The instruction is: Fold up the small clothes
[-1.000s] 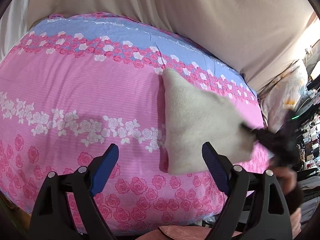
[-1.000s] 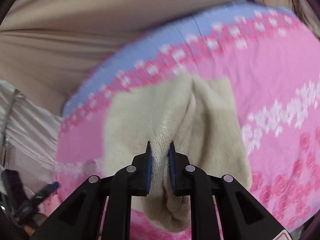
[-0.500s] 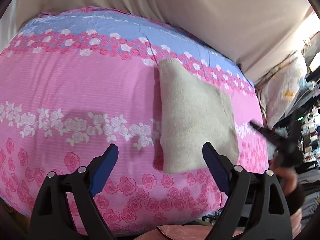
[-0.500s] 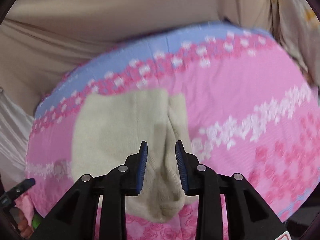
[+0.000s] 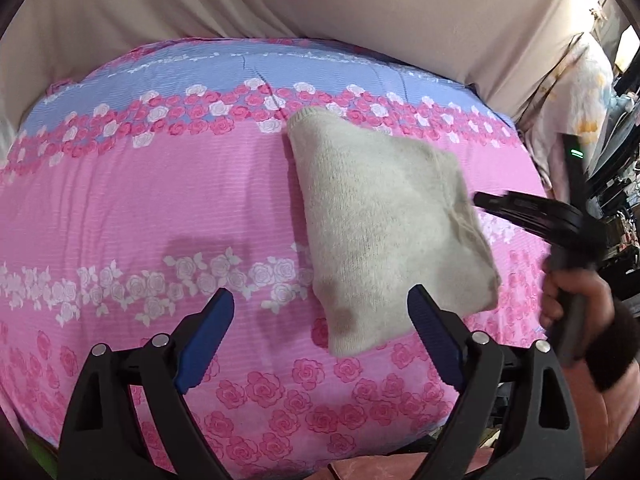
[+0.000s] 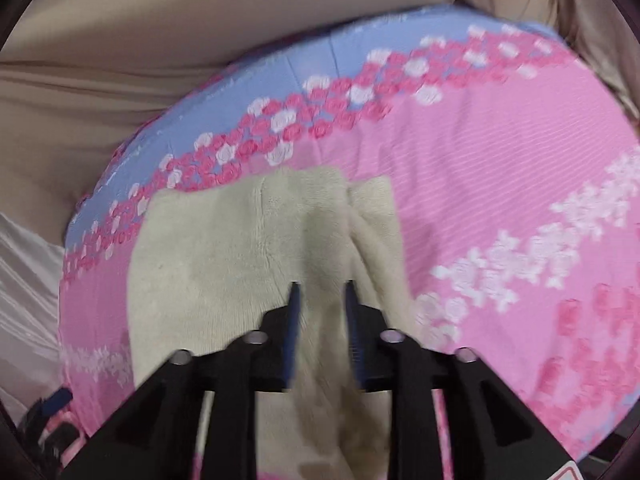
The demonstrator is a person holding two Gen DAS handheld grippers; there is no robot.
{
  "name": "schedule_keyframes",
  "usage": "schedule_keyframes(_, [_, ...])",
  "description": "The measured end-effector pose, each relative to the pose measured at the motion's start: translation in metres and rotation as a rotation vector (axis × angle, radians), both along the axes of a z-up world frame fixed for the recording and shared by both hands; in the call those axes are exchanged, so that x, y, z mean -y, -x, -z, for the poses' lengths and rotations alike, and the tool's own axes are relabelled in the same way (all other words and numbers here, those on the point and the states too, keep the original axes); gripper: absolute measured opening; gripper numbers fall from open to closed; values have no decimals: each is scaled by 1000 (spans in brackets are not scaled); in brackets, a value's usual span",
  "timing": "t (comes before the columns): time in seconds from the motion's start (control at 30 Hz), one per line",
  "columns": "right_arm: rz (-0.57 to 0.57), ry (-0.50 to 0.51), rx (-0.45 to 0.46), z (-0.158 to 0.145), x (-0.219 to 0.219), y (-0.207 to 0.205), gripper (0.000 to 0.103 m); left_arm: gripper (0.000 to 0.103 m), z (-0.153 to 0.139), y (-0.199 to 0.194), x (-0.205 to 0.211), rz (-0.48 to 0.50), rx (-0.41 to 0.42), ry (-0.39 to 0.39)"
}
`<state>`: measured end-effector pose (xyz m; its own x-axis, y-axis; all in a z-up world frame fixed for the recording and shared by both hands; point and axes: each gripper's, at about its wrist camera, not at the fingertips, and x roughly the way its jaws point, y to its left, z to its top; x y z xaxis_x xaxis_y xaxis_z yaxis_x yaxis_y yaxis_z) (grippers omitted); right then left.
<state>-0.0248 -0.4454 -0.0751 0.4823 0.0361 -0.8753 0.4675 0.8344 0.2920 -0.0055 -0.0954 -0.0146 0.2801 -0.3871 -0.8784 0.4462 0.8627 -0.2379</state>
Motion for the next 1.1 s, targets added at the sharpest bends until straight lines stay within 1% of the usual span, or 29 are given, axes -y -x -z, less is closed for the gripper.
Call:
schedule_keyframes(0.03, [10, -10, -7, 1, -1, 17, 57, 86, 2, -1, -2, -2, -10, 3])
schedule_keyframes(0.1, [12, -64, -54, 15, -1, 40, 59, 86, 8, -3, -8, -21, -35, -4])
schedule_keyframes(0.13, [24, -126, -92, 28, -3, 52, 59, 86, 10, -4, -10, -33, -49, -1])
schedule_keyframes(0.17, [36, -186, -108, 38, -5, 58, 59, 86, 13, -5, -13, -47, -65, 6])
schedule_keyframes(0.2, [44, -263, -108, 47, -7, 61, 59, 86, 15, -7, -16, -61, -81, 12])
schedule_keyframes(0.23, [58, -343, -81, 53, -10, 62, 59, 86, 19, -9, -18, -76, -99, 22])
schedule_keyframes(0.27, [57, -358, -66, 53, -14, 61, 58, 86, 21, -10, -19, -83, -110, 29])
schedule_keyframes(0.3, [41, -331, -54, 51, -19, 56, 28, 86, 22, -10, -18, -87, -118, 34])
schedule_keyframes(0.33, [18, -268, -62, 42, -25, 48, 20, 86, 23, -11, -16, -84, -124, 38])
schedule_keyframes(0.37, [3, -242, -31, 28, -29, 45, 20, 86, 23, -11, -14, -80, -123, 38])
schedule_keyframes(0.4, [-20, -241, 41, 10, -33, 45, 20, 86, 21, -10, -12, -74, -116, 39])
schedule_keyframes(0.43, [-48, -209, 102, -13, -37, 47, 19, 87, 18, -9, -8, -58, -101, 45])
schedule_keyframes(0.47, [-64, -156, 119, -28, -40, 48, 19, 87, 15, -7, -5, -42, -86, 49])
schedule_keyframes(0.5, [-71, -106, 118, -33, -38, 49, 20, 88, 14, -6, -2, -32, -79, 50])
schedule_keyframes(0.53, [-63, -81, 86, -23, -33, 50, 21, 88, 14, -6, 1, -25, -81, 53])
schedule_keyframes(0.57, [-53, -60, 27, -5, -25, 49, 23, 88, 16, -7, 6, -16, -90, 56])
schedule_keyframes(0.6, [-51, -41, -74, 25, -18, 47, 25, 88, 19, -7, 11, -5, -101, 54])
schedule_keyframes(0.63, [-35, -44, -192, 60, -12, 49, 25, 88, 20, -8, 15, 1, -105, 52])
schedule_keyframes(0.67, [-7, -99, -197, 73, -8, 54, 27, 88, 21, -8, 18, 8, -103, 49])
schedule_keyframes(0.7, [25, -128, -165, 68, -7, 58, 32, 88, 21, -7, 22, 14, -100, 43])
schedule_keyframes(0.73, [27, -113, -156, 58, -8, 58, 34, 88, 22, -7, 25, 21, -95, 31])
schedule_keyframes(0.77, [26, -84, -144, 48, -10, 57, 37, 88, 22, -6, 28, 26, -93, 30])
schedule_keyframes(0.8, [27, -54, -131, 37, -12, 55, 48, 88, 23, -6, 30, 29, -91, 32])
schedule_keyframes(0.83, [24, -15, -117, 26, -14, 51, 53, 88, 24, -7, 31, 27, -92, 33])
schedule_keyframes(0.9, [4, 48, -108, 13, -15, 42, 63, 88, 29, -7, 37, 30, -102, 21])
schedule_keyframes(0.97, [-11, 78, -105, 7, -16, 28, 70, 88, 32, -7, 41, 33, -104, 11])
schedule_keyframes(1.03, [-24, 82, -114, 8, -15, 14, 71, 88, 36, -8, 45, 34, -103, 1])
schedule_keyframes(1.07, [-33, 82, -129, 9, -15, 9, 73, 88, 38, -9, 46, 33, -106, 0])
schedule_keyframes(1.1, [-43, 84, -144, 15, -14, 4, 73, 88, 41, -10, 47, 32, -112, -3])
